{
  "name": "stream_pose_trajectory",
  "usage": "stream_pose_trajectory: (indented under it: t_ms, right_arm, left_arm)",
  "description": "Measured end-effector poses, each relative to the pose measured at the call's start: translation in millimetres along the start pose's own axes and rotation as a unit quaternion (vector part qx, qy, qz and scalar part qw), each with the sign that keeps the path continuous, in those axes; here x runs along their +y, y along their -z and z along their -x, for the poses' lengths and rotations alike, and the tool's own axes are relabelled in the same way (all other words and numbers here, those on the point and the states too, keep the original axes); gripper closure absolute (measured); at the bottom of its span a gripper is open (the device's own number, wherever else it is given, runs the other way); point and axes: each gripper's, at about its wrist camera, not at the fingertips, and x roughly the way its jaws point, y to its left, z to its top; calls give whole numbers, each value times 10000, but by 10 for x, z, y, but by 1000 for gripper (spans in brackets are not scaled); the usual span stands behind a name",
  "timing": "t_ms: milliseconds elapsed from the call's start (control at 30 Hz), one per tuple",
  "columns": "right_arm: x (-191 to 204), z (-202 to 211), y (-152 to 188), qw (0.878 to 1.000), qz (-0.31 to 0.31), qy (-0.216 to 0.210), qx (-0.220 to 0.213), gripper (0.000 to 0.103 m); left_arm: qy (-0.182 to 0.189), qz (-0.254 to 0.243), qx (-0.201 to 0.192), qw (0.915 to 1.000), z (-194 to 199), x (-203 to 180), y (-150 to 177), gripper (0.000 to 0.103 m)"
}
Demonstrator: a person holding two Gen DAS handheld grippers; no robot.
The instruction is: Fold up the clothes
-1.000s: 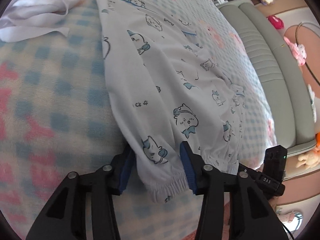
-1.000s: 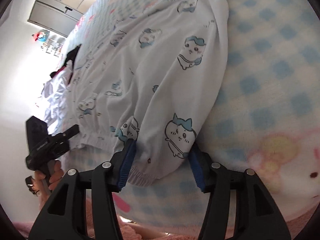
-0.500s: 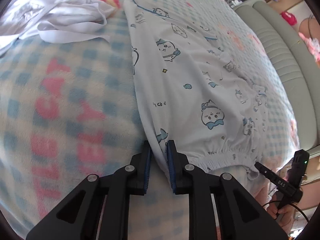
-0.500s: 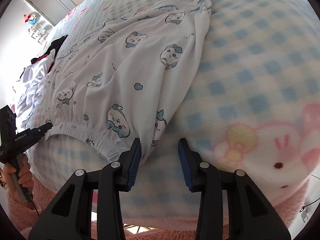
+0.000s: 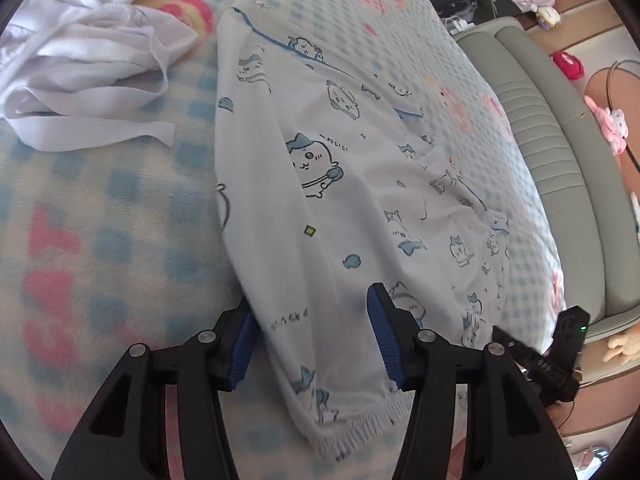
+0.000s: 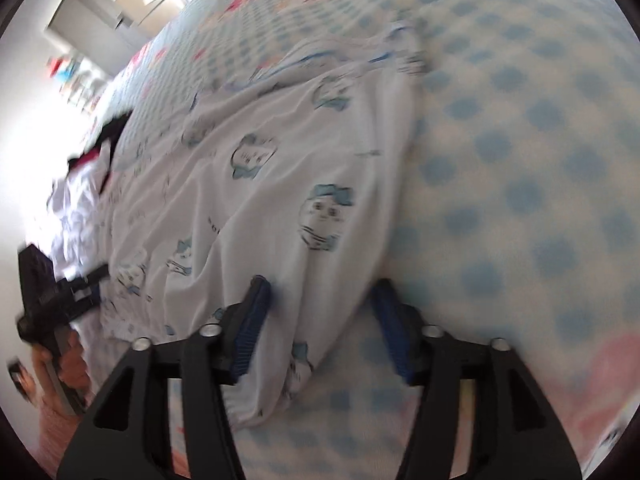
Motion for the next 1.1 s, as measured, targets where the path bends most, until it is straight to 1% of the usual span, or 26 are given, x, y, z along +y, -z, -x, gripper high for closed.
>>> stream_pose_trajectory:
  t_ms: [33, 67, 100, 133, 200, 233, 267, 333, 400, 467, 500, 533, 600, 633, 667, 700, 733, 767, 800, 833, 867, 967, 1000, 1033, 1067, 1100]
  right_arm:
    - [34, -77, -13, 9999, 108, 95, 60, 39]
    - [54, -97, -21, 9998, 64, 174, 48, 40]
    - [73, -87, -28, 9998, 16, 194, 8, 50]
    - [93, -24, -31, 9999, -34, 116, -79, 61]
    - [125, 104, -32, 9997, -83, -40, -221, 71]
    - [135, 131, -35, 9996, -104, -90, -256, 74]
    - [135, 107, -43, 9995, -133, -101, -250, 75]
    - [137, 59, -59, 9995, -193, -123, -239, 75]
    - [139, 11, -75, 9993, -252, -145, -227, 74]
    - [141, -37, -90, 9991, -311, -168, -215, 73]
    - [141, -61, -98, 9990, -341, -179, -209, 72]
    - [142, -85, -106, 9989, -370, -190, -204, 65]
    - [144, -133, -122, 9987, -429, -212, -192, 63]
    - [145, -157, -130, 9985, -459, -223, -186, 63]
    - [146, -181, -138, 9984, -488, -234, -180, 64]
    - [148, -183, -135, 9982, -511, -223, -200, 69]
    - [154, -150, -116, 9981, -524, -176, -259, 78]
    - [159, -117, -97, 9980, -537, -129, -318, 81]
    - [164, -84, -78, 9977, -549, -83, -377, 87]
    - [186, -40, -65, 9977, -501, 45, -450, 91]
    - [235, 21, -62, 9974, -357, 301, -544, 93]
    - [489, 145, -13, 9914, 268, 1058, -722, 94]
    - [515, 188, 18, 9883, 415, 1260, -756, 94]
    - [436, 244, 65, 9864, 439, 1384, -766, 94]
    - [357, 300, 112, 9844, 462, 1509, -776, 94]
    - [349, 317, 128, 9813, 506, 1677, -792, 94]
  left_arm:
    - [-53, 31, -4, 10000, -35, -1, -3, 50]
    - [-106, 61, -8, 9999, -70, -2, -6, 57]
    - [-124, 39, -40, 9999, -72, -19, -7, 70]
    - [-122, -12, -86, 9999, -55, -45, -7, 75]
    - [-161, -96, -158, 9997, -26, -96, -2, 84]
    - [-163, -133, -191, 9996, -14, -115, -6, 85]
    - [-148, -161, -226, 9995, -3, -131, -12, 86]
    - [-23, -161, -312, 9994, 17, -148, -27, 87]
    - [199, 77, -282, 9994, -6, -91, -57, 82]
    - [241, 279, -187, 9991, -64, -35, -90, 79]
    - [279, 317, -153, 9990, -88, -6, -99, 79]
    - [325, 341, -126, 9988, -114, 21, -105, 78]
    - [406, 340, 12, 9986, -228, 51, -106, 67]
    - [357, 309, 56, 9989, -274, 47, -103, 66]
    - [297, 274, 54, 9992, -277, 31, -102, 68]
    - [270, 229, 17, 9994, -247, 5, -100, 71]
    - [246, 172, -56, 9995, -200, -23, -94, 74]
    - [212, 111, -115, 9996, -161, -43, -90, 80]
    - [210, 85, -99, 9997, -141, -40, -93, 82]
    - [228, 78, -50, 9997, -129, -27, -101, 82]
    - [246, 71, -1, 9997, -116, -15, -108, 82]
    - [348, 193, -135, 9991, 38, 65, -123, 77]
    - [384, 240, -192, 9988, 95, 93, -128, 74]
    - [379, 244, -292, 9986, 168, 114, -131, 70]
    - [279, 224, -401, 9986, 237, 130, -135, 63]
    - [140, 203, -504, 9984, 298, 146, -140, 60]
